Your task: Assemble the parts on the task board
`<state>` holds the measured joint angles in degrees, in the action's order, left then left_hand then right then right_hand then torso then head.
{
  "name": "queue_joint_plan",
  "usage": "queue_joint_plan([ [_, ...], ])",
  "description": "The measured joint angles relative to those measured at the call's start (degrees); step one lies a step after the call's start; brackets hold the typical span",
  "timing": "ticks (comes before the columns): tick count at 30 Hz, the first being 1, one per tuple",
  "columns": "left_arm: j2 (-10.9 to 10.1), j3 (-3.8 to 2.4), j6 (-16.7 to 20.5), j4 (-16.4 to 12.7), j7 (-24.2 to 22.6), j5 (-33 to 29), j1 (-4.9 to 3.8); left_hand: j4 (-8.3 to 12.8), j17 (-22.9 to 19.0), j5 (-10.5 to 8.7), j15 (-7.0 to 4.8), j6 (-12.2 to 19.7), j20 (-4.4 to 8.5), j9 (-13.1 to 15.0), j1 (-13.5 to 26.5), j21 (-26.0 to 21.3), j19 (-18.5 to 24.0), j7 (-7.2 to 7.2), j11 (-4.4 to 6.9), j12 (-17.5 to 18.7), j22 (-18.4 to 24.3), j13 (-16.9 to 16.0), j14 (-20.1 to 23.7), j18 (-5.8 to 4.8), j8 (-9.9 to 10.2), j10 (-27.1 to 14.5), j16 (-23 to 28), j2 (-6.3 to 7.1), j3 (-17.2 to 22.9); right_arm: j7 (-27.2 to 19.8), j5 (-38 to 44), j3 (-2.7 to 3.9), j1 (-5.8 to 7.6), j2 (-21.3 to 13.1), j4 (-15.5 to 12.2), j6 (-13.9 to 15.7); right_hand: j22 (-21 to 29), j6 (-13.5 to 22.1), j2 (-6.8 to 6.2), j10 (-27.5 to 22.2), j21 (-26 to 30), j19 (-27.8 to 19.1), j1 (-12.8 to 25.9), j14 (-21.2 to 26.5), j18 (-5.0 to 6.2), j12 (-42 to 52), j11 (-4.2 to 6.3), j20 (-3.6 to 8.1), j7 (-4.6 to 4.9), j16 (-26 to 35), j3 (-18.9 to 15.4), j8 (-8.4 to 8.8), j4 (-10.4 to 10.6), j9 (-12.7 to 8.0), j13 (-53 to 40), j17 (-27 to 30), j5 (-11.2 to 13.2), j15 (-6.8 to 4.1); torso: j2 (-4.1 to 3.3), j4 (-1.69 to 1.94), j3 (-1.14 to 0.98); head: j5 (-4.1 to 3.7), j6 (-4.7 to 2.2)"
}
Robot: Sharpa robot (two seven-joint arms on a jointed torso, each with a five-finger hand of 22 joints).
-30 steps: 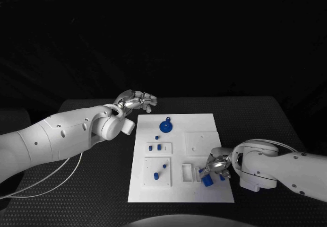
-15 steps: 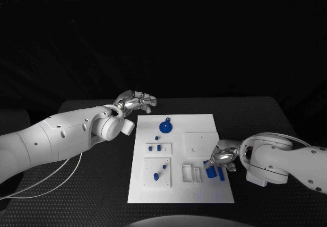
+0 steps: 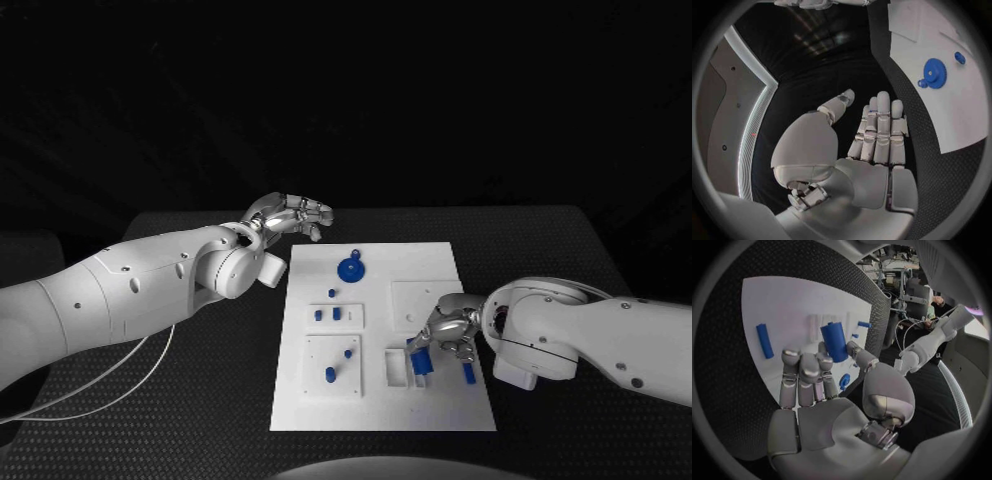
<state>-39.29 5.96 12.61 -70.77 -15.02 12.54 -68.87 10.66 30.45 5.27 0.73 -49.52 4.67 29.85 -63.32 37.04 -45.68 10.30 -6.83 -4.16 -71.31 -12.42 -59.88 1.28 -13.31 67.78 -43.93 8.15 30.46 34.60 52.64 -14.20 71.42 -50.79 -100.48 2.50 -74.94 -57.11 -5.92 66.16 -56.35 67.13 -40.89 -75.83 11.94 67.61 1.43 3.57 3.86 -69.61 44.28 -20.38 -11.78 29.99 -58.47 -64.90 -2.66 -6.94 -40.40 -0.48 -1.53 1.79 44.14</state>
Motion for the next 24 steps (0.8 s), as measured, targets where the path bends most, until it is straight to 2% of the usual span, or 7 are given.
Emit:
queue_joint_plan([
  [17,0.01,0.00,-0.03,-0.07,0.06,0.00,0.00,-0.13,0.05,0.00,0.00,0.00,0.00,0.01,0.23,0.00,0.00,0.00,0.00,0.00,-0.05,-0.01,0.00,-0.33,0.00,0.00,0.00,0.23,-0.13,0.05,-1.81,-0.02,-2.51,2.57,1.47,0.34,0.00,-0.09,-0.18,0.09,0.00,-0.08,0.70,0.23,0.00,-0.22,-0.09,-0.09,0.10,0.00,-0.01,-0.02,0.00,0.32,-0.18,0.10,0.01,-0.20,-0.01,-0.03,-0.03,0.49,0.20],
  [24,-0.01,0.00,-0.04,-0.12,0.09,-0.01,0.00,-0.13,0.11,0.00,0.00,0.00,0.00,-0.05,0.23,0.00,0.00,0.00,0.00,0.00,-0.09,-0.01,0.00,0.37,0.00,0.00,0.00,0.23,-0.13,0.06,-1.83,-0.02,-2.62,2.82,1.81,1.07,0.00,-0.13,-0.49,0.09,0.00,-0.08,1.00,0.23,0.00,-0.22,-0.10,-0.11,0.16,0.00,-0.01,-0.02,0.00,0.31,-0.25,0.10,0.02,-0.19,-0.01,-0.03,-0.05,0.69,0.25],
])
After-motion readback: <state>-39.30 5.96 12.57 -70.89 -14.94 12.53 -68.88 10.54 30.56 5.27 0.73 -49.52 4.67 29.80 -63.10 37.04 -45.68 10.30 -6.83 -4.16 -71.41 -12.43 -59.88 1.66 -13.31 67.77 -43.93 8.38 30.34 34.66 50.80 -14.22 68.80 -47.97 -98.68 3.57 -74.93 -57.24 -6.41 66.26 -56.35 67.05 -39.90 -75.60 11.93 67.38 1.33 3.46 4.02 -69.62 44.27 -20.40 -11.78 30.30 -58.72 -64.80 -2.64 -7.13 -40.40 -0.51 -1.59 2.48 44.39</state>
